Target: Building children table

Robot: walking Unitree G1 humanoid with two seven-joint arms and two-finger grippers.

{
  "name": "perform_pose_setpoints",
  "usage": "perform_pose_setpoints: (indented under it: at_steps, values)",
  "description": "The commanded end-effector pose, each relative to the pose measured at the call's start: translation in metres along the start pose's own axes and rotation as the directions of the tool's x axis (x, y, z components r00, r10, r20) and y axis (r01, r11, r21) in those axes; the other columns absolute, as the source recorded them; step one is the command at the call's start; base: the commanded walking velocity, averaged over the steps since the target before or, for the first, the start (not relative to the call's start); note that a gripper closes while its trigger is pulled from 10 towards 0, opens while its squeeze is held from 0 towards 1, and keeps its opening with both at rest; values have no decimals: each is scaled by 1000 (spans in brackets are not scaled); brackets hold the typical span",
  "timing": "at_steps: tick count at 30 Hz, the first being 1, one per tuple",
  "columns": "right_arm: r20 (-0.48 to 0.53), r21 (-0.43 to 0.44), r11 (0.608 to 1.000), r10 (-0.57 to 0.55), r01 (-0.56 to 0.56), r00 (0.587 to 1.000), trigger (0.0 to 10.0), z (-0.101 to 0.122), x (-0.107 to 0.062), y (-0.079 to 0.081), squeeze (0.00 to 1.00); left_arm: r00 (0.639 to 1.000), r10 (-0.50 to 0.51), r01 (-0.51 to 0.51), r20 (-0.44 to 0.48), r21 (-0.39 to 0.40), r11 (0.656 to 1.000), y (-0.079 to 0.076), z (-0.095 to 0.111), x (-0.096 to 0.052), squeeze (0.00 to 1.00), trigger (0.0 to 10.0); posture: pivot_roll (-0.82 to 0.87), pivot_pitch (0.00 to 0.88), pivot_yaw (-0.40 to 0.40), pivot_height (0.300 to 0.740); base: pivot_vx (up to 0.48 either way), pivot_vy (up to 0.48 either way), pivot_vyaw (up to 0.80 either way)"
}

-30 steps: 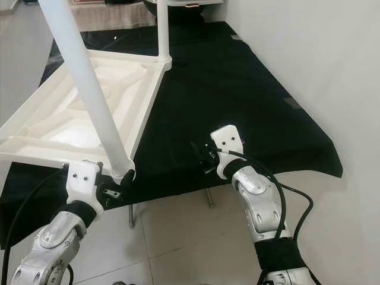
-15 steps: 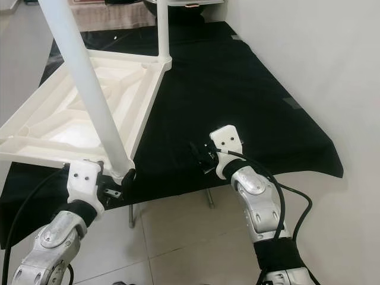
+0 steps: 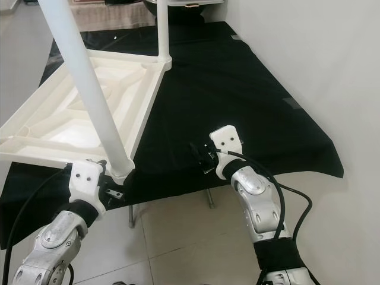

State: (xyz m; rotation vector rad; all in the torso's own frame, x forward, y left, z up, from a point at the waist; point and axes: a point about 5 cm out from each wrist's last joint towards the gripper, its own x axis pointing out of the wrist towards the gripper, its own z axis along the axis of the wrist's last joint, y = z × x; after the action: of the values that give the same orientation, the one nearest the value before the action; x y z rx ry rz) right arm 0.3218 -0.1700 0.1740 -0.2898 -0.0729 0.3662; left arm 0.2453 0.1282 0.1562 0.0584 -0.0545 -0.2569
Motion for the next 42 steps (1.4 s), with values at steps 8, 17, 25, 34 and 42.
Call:
perform_pose_setpoints:
  at_steps: [8,17,25,34,42]
  values:
    - [9,-2,1000,16,-16,1000,10000,1,2,5,0,1000,8,-8,-24,20,1000,3,-6,1,0,10000,64,145,-44,740,0,0,0]
    - [12,1,1000,21,-21,1000,10000,1,2,6,0,1000,15,-14,-15,32,999,4,-5,1,0,10000,64,148,-45,740,0,0,0]
    - [10,3,1000,19,-19,1000,10000,1,1,6,0,999,49,-50,7,42,998,8,1,3,0,10000,63,150,-40,740,0,0,0]
    - [11,5,1000,15,-15,1000,10000,1,1,6,0,999,13,-17,45,84,996,0,10,10,0,10000,62,152,-40,740,0,0,0]
    - [12,5,1000,11,-11,1000,10000,2,1,5,0,998,8,-14,62,95,995,-1,13,18,0,10000,57,153,-37,740,0,0,0]
